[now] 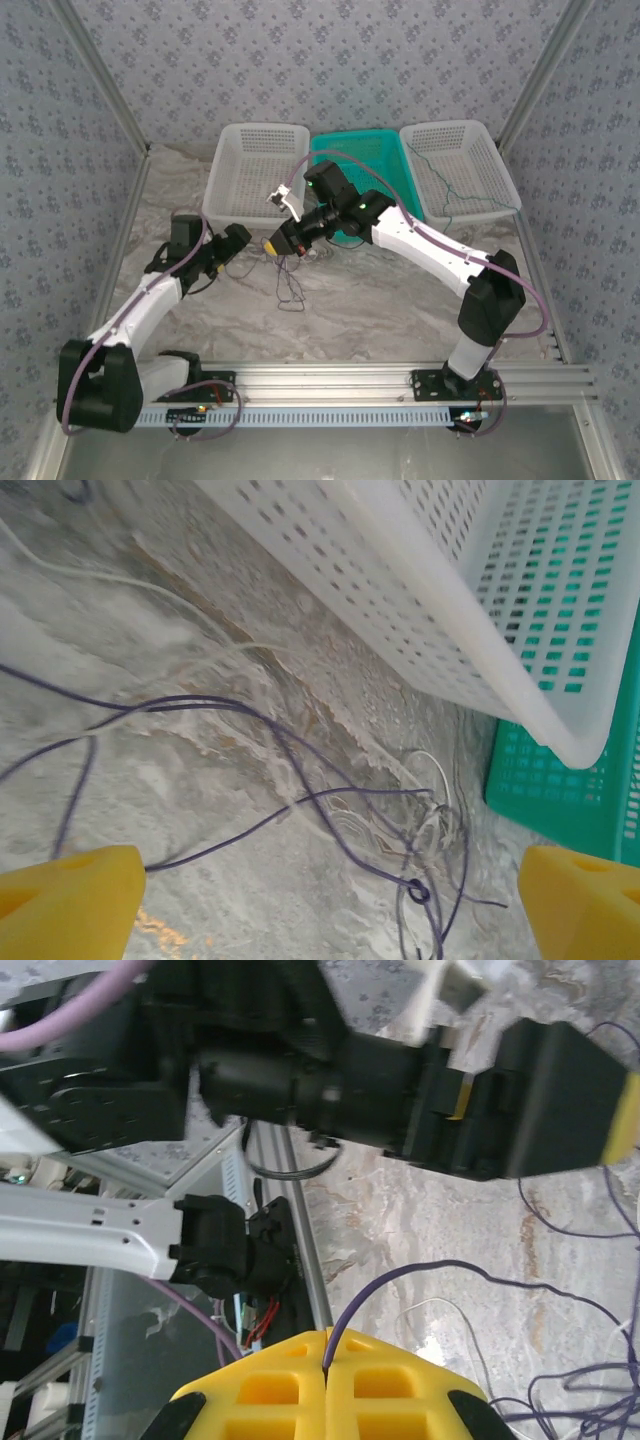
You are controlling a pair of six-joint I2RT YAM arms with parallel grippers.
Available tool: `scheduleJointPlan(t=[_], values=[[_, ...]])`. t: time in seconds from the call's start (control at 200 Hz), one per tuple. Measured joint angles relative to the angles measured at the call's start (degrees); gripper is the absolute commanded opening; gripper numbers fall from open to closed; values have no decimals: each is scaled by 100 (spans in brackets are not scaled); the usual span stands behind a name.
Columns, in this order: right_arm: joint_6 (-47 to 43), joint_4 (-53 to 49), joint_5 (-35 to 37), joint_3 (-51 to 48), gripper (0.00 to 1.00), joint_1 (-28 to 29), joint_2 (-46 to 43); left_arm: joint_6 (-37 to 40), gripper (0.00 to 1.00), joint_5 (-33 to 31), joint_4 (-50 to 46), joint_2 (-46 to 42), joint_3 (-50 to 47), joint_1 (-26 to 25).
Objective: Untangle the cables
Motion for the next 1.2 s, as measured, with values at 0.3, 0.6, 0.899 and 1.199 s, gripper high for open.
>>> scheduleJointPlan(t=[0.3,0.6,0.899,1.199], values=[[-188,-48,-348,2,0,-2,-111,-219,35,492,289,1325,354,-79],[-186,68,-214,-269,0,-260,-551,-286,0,-74,256,1285,367,-153],[516,933,1294,-1692,0,-1996,-2361,116,0,-1958,-1088,813,761,-151],[1099,1217,2262,-1967,0,-3220,-3244,79,0,-2894,-1668,584,748,-85]])
